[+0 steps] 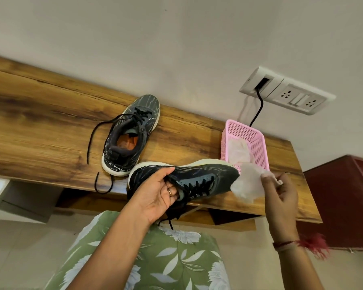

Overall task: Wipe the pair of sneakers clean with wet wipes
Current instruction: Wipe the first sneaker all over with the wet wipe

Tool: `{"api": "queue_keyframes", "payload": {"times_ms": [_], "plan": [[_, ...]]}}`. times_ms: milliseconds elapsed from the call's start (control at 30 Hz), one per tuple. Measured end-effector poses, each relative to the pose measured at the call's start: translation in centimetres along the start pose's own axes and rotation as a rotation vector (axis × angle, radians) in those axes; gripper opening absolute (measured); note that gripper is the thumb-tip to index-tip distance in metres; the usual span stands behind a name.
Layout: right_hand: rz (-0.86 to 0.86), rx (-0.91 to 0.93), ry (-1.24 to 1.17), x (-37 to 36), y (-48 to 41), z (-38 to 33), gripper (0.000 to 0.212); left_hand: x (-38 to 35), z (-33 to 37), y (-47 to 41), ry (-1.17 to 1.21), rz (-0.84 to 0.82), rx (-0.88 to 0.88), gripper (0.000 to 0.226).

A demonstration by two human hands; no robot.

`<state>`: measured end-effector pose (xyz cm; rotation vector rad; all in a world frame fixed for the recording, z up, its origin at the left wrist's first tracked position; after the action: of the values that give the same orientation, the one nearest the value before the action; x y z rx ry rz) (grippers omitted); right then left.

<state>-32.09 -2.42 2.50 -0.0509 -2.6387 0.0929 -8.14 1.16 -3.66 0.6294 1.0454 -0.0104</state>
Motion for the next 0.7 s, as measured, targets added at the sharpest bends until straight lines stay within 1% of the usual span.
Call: {"api": "queue_keyframes", "payload": {"times_ms": [67,100,133,167,233,267,300,333,367,400,500,533,600,633,700], "plan": [[0.019,-0.053,-0.203,-0.7,-0.8,0.7,0.028,-0.1,0.0,0.1,-0.006,0.007,0.002,0.015],[0.036,-0.119,-0.285,-1.0,-1.2,1.4,0.021,-0.2,0.0,0.1,-0.006,0.008,0.002,0.015],[0.042,-0.2,-0.375,-1.4,-1.7,2.0,0.02,-0.2,0.1,0.1,-0.006,0.008,0.002,0.014],[0.041,-0.289,-0.477,-1.6,-2.2,2.7,0.023,-0.2,0.1,0.1,-0.003,0.007,0.001,0.014],[-0.021,-0.441,-0.757,-2.4,-2.7,3.4,0.038,-0.1,0.1,0.1,0.001,0.0,0.0,0.014],[-0.068,-0.481,-0.884,-2.7,-2.9,3.7,0.044,-0.1,0.1,0.1,0.001,-0.002,0.004,0.014],[-0.098,-0.477,-0.946,-3.1,-2.9,3.7,0.044,0.0,0.0,0.0,0.001,-0.002,0.008,0.014],[-0.105,-0.442,-0.929,-3.4,-3.0,3.6,0.039,0.0,0.0,0.0,0.003,-0.002,0.011,0.015],[-0.072,-0.384,-0.826,-3.6,-3.0,3.4,0.034,0.0,0.0,0.0,0.004,-0.003,0.011,0.015],[-0.033,-0.331,-0.636,-3.9,-2.9,3.0,0.031,0.0,0.0,0.1,0.006,-0.004,0.01,0.015],[0.053,-0.138,0.127,-4.4,-2.8,2.0,0.026,-0.2,0.0,0.1,0.015,-0.002,0.005,0.015],[0.069,-0.06,0.305,-4.6,-2.7,1.7,0.024,-0.2,0.0,0.1,0.016,-0.003,0.005,0.015],[0.087,0.078,0.493,-4.7,-2.4,1.2,0.025,-0.2,0.0,0.2,0.016,-0.017,0.006,0.017],[0.088,0.106,0.535,-4.8,-2.2,0.9,0.026,-0.1,-0.1,0.1,0.018,-0.023,0.005,0.02],[0.068,0.098,0.591,-5.2,-1.9,0.9,0.027,0.0,-0.1,0.1,0.026,-0.025,0.001,0.023]]}}
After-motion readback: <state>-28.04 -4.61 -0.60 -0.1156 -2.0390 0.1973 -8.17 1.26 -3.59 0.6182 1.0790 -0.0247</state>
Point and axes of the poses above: each hand's wrist, its own y-axis away from the middle knuckle, its own x-axis out of the back of the hand, z = x × y, the point moved 2 cm from there along -y, towards the middle knuckle, and after that the axes turned 12 degrees about -z, right-handed, at the moved point
